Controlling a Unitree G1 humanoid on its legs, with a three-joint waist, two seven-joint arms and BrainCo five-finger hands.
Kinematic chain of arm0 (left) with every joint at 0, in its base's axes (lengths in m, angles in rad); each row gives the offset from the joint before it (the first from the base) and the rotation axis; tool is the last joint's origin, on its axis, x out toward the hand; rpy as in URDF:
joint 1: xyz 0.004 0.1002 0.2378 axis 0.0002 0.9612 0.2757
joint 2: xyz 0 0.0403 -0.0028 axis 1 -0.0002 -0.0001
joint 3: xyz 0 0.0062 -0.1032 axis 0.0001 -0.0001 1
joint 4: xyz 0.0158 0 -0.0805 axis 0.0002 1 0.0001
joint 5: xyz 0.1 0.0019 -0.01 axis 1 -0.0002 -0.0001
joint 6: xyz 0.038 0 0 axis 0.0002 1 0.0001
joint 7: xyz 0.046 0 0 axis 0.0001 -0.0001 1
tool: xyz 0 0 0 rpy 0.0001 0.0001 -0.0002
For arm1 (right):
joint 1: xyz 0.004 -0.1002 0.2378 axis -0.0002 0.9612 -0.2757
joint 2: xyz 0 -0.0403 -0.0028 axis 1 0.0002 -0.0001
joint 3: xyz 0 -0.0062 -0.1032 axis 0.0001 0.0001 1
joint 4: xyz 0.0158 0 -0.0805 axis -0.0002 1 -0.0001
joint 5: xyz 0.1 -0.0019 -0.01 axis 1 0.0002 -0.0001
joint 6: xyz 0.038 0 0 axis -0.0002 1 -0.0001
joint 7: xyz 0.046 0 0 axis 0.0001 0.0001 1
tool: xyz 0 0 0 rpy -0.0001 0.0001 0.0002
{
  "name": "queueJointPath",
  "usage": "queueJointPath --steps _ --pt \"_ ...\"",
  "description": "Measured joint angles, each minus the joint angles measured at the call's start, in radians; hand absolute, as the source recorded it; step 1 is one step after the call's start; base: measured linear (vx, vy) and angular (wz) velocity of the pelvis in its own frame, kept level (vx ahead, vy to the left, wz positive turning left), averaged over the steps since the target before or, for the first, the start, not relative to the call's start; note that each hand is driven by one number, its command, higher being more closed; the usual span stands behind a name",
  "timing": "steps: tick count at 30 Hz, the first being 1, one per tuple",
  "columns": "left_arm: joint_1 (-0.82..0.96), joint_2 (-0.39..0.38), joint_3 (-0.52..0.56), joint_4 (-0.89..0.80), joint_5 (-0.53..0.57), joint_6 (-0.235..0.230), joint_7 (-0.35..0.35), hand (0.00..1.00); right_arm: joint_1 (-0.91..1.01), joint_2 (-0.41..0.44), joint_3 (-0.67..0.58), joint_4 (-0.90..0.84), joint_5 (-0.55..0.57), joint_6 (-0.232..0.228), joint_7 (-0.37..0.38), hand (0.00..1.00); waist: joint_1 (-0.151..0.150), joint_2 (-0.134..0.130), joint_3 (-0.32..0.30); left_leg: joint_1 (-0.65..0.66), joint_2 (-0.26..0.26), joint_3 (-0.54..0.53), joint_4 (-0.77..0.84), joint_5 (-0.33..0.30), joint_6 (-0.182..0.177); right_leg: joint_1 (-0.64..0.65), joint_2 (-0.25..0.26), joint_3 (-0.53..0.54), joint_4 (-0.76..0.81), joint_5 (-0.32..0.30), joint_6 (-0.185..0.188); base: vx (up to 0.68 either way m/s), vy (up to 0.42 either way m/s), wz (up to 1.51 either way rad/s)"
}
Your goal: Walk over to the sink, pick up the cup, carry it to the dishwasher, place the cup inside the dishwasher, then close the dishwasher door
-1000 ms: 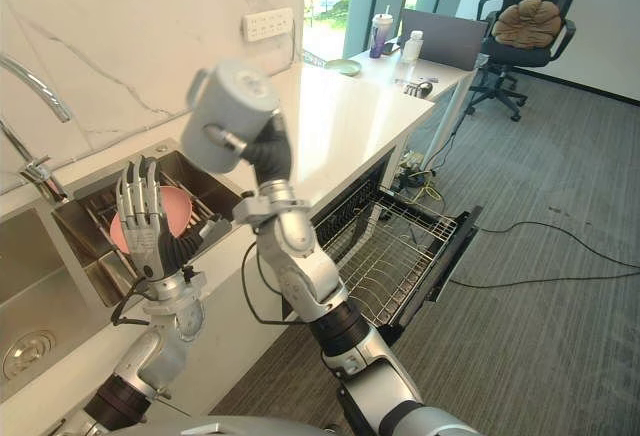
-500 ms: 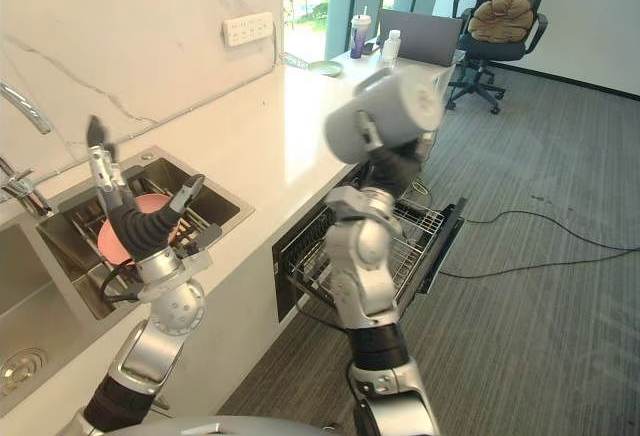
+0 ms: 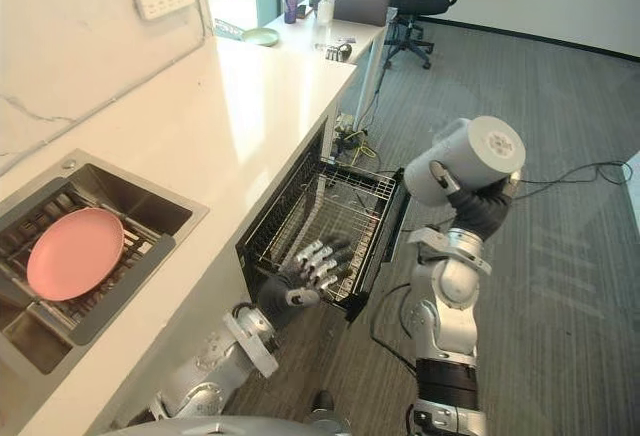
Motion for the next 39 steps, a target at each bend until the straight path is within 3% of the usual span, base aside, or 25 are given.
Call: queueJointPath --steps 2,3,6,7,10,12,14,17,23,27,31,35,39 --pt "-0.001 0.000 -0.005 0.060 0.068 -0.003 0.008 0.00 0.001 -0.024 -0.016 0.015 0.007 0.000 0.015 1.00 -0.005 -0.003 0.002 -0.006 -0.001 0.000 0.006 -0.005 0.003 -0.003 0.001 0.000 0.000 0.003 0.005 -0.01 0.013 -0.02" --pt "-0.001 0.000 -0.007 0.134 0.173 -0.015 0.125 0.00 0.002 -0.027 -0.010 0.014 0.012 0.001 0.037 1.00 -0.009 -0.008 0.005 -0.007 -0.003 0.006 0.011 -0.010 0.006 -0.006 -0.003 0.003 0.000 0.006 0.009 -0.03 0.023 -0.05" --pt "0.010 -0.001 0.014 0.210 0.264 -0.015 0.247 0.00 0.021 -0.026 -0.002 0.013 0.027 0.011 0.063 1.00 -0.008 -0.018 0.013 -0.013 -0.006 0.011 0.026 -0.017 0.010 -0.007 -0.009 0.004 0.000 0.008 0.009 -0.07 0.033 -0.05" --pt "0.027 0.000 0.050 0.243 0.336 -0.016 0.307 0.00 0.047 -0.016 0.001 0.015 0.027 0.026 0.089 1.00 -0.006 -0.025 0.022 -0.017 -0.006 0.011 0.035 -0.021 0.013 -0.008 -0.012 0.003 -0.001 0.010 0.009 -0.09 0.036 0.00" --pt "0.055 0.003 0.111 0.269 0.509 -0.016 0.390 0.00 0.087 -0.004 0.009 0.048 0.027 0.044 0.143 1.00 0.000 -0.031 0.044 -0.026 -0.006 0.011 0.043 -0.026 0.017 -0.011 -0.018 -0.001 -0.002 0.011 0.008 -0.12 0.040 0.02" --pt "0.057 0.006 0.133 0.308 0.648 0.000 0.433 0.00 0.099 -0.005 0.009 0.095 0.027 0.049 0.162 1.00 0.011 -0.035 0.053 -0.028 -0.007 0.012 0.042 -0.025 0.017 -0.013 -0.027 -0.005 -0.006 0.004 0.011 -0.11 0.052 0.04" --pt "0.062 0.005 0.178 0.398 0.755 0.053 0.468 0.00 0.114 -0.004 0.018 0.150 0.027 0.055 0.167 1.00 0.014 -0.036 0.055 -0.027 -0.007 0.001 0.035 -0.018 0.016 -0.008 -0.029 -0.030 -0.004 0.003 0.004 -0.02 0.011 0.13" --pt "0.091 0.007 0.303 0.526 0.756 0.136 0.527 0.00 0.115 -0.004 0.037 0.220 0.025 0.063 0.156 1.00 0.010 -0.035 0.068 -0.010 -0.006 -0.015 0.025 -0.008 0.011 0.012 -0.027 -0.051 -0.001 0.001 0.004 0.03 0.007 0.14" --pt "0.171 0.075 0.450 0.612 0.894 0.152 0.612 0.00 0.088 -0.013 0.036 0.299 -0.023 0.065 0.140 1.00 0.029 -0.040 0.077 -0.013 -0.008 -0.030 0.024 -0.008 0.010 0.019 -0.032 -0.086 -0.001 0.001 0.007 0.00 0.026 0.10" --pt "0.158 0.057 0.537 0.687 0.921 0.163 0.626 0.00 0.012 -0.021 0.037 0.372 -0.050 0.033 0.131 1.00 0.041 -0.049 0.101 -0.068 -0.001 -0.062 0.064 -0.009 0.016 0.002 -0.038 -0.124 -0.003 0.003 0.005 -0.07 0.029 0.24" --pt "0.132 0.030 0.583 0.700 0.908 0.161 0.620 0.00 -0.081 -0.073 0.049 0.439 -0.054 0.016 0.112 1.00 0.051 -0.013 0.145 -0.145 0.044 -0.083 0.186 -0.059 0.016 -0.011 -0.022 -0.139 0.000 0.009 -0.005 -0.10 0.019 0.10" --pt "0.101 -0.002 0.606 0.706 0.867 0.148 0.599 0.00 -0.173 -0.186 0.050 0.556 -0.053 0.010 0.108 1.00 0.051 0.026 0.199 -0.264 0.088 -0.118 0.298 -0.092 0.018 -0.065 -0.001 -0.171 0.001 0.017 -0.024 -0.08 0.020 0.16" --pt "0.041 -0.009 0.675 0.709 0.639 0.118 0.555 0.00 -0.315 -0.290 0.076 0.661 -0.050 0.011 0.098 1.00 0.053 0.056 0.319 -0.342 0.098 -0.152 0.303 -0.066 0.018 -0.149 -0.004 -0.198 0.068 -0.005 -0.047 -0.05 0.034 0.21"
